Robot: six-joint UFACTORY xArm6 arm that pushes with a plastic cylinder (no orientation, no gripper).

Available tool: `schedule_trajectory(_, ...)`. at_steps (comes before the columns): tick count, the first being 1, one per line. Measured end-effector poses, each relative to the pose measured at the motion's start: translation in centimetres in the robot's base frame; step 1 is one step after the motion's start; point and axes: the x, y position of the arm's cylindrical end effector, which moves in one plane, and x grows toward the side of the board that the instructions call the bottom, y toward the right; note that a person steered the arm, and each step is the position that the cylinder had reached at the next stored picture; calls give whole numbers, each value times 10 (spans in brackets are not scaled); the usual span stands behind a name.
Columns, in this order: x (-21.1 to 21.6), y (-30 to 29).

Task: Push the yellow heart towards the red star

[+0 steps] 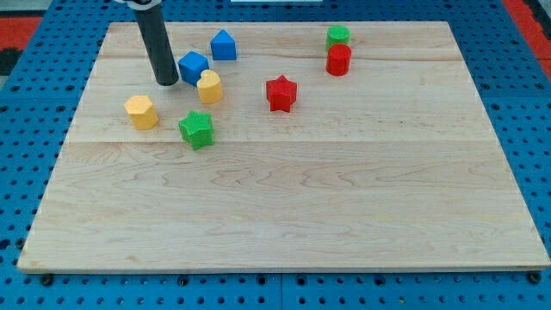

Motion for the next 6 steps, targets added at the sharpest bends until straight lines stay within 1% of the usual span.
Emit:
schedule_trajectory(4,-36,36)
schedule_trajectory(5,-36,36)
schedule_trajectory(6,-18,30)
